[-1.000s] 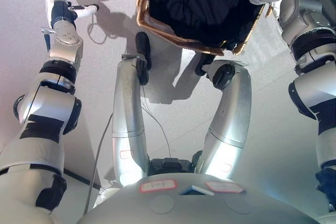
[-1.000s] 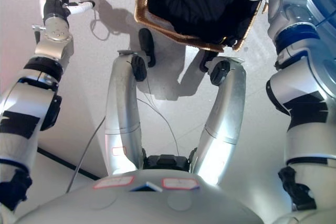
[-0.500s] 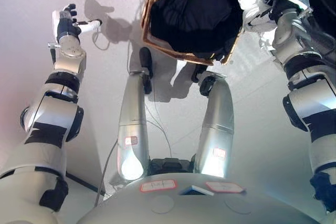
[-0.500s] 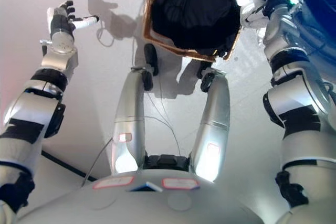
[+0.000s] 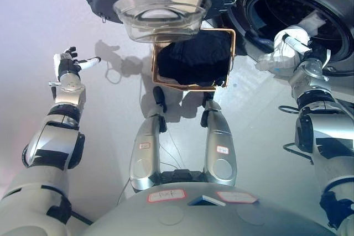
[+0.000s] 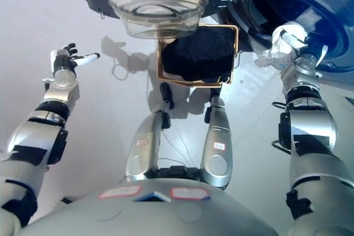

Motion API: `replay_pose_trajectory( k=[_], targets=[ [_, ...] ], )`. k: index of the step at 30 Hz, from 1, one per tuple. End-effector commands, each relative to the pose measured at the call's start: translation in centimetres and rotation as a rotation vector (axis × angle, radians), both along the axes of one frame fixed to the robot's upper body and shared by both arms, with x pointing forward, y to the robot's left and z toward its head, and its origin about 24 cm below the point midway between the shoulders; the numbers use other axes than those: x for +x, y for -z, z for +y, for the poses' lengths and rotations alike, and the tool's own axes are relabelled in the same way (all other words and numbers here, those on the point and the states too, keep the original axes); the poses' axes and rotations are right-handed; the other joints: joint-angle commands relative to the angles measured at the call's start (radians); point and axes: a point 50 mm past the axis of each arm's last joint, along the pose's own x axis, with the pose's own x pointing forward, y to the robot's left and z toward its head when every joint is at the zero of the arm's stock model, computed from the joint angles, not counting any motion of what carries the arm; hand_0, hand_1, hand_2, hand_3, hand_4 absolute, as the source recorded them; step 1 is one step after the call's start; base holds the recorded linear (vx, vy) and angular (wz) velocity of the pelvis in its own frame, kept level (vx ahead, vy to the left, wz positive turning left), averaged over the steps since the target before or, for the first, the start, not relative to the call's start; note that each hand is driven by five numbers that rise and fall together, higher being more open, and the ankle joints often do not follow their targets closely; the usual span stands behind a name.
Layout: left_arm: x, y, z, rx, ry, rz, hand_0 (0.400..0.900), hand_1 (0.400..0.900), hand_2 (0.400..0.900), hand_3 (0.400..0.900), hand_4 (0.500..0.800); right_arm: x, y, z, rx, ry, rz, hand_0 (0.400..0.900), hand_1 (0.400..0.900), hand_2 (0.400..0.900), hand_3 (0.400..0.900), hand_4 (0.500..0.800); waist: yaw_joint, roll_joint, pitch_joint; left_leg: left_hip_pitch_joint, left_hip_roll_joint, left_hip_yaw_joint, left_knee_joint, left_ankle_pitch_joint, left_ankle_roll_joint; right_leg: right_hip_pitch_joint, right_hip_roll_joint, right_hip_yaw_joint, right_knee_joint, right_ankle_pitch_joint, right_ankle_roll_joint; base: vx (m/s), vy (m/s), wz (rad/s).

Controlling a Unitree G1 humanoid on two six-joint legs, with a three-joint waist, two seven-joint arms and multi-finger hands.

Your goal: Put the clothes in the basket into the washing machine.

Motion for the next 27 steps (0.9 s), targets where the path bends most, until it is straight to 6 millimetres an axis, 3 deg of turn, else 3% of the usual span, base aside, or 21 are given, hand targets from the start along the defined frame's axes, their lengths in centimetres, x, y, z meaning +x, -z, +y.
replay_pose_trajectory(
  k=[1, 6, 10, 12, 13, 20, 27],
  targets=[
    [-0.4, 0.2, 0.5, 0.01, -0.075, -0.02, 0.9, 0.9, 0.9, 0.9, 0.8, 1.1, -3.0, -0.5, 0.084, 0.1, -0.228, 0.4, 0.4, 0.4, 0.4, 0.5, 0.011, 0.074, -0.072, -0.042, 0.011, -0.064, -0.047, 0.048, -0.079, 0.018, 0.01, -0.001, -0.067, 0.021, 0.05, 0.04, -0.017, 0.06],
    [1.3, -0.8, -1.6, -0.034, -0.041, -0.072, 0.9, 0.9, 0.9, 0.9, 0.8, 3.7, -7.6, 1.4, 0.243, 0.096, -0.466, 0.4, 0.4, 0.4, 0.4, 0.5, 0.034, 0.125, -0.05, -0.074, 0.019, -0.076, -0.064, 0.078, -0.092, -0.036, 0.006, -0.01, -0.031, -0.002, 0.042, 0.01, -0.017, 0.15],
    [1.2, -0.2, -2.3, -0.061, -0.014, -0.075, 0.9, 0.9, 0.9, 0.9, 0.8, 4.0, -11.2, 0.3, 0.235, 0.107, -0.575, 0.4, 0.4, 0.4, 0.4, 0.5, 0.058, 0.151, -0.048, -0.107, 0.028, -0.103, -0.07, 0.079, -0.115, -0.093, 0.0, -0.01, 0.032, -0.058, 0.039, 0.05, -0.061, 0.29],
    [0.1, 1.2, -2.5, -0.084, -0.003, -0.06, 0.9, 0.9, 0.9, 0.9, 0.8, 3.6, -14.3, -1.3, 0.189, 0.137, -0.643, 0.4, 0.4, 0.4, 0.4, 0.5, 0.088, 0.165, -0.049, -0.134, 0.031, -0.121, -0.075, 0.096, -0.129, -0.132, -0.009, -0.016, 0.078, -0.083, 0.032, 0.07, -0.085, 0.44],
    [0.1, 1.3, -2.6, -0.088, -0.002, -0.06, 0.9, 0.9, 0.9, 0.9, 0.8, 3.5, -14.4, -1.4, 0.186, 0.136, -0.642, 0.4, 0.4, 0.4, 0.4, 0.5, 0.087, 0.168, -0.055, -0.139, 0.031, -0.122, -0.075, 0.097, -0.13, -0.14, -0.01, -0.016, 0.085, -0.086, 0.031, 0.02, -0.069, 0.35],
    [-2.9, 4.0, -2.6, -0.122, 0.04, -0.052, 0.9, 0.9, 0.9, 0.9, 0.8, 1.4, -21.5, -4.5, -0.001, 0.165, -0.796, 0.4, 0.4, 0.4, 0.4, 0.5, 0.146, 0.178, -0.066, -0.159, 0.033, -0.161, -0.131, 0.144, -0.15, -0.194, -0.019, -0.028, 0.136, -0.115, 0.031, 0.02, -0.047, 0.2],
    [-4.2, 4.6, -2.3, -0.116, 0.063, -0.06, 0.9, 0.9, 0.9, 0.9, 0.8, -0.3, -25.5, -5.5, -0.152, 0.175, -0.88, 0.4, 0.4, 0.4, 0.4, 0.5, 0.172, 0.178, -0.076, -0.141, 0.034, -0.172, -0.173, 0.178, -0.152, -0.192, -0.011, -0.046, 0.132, -0.098, 0.023, -0.01, -0.006, 0.0]
  ],
)
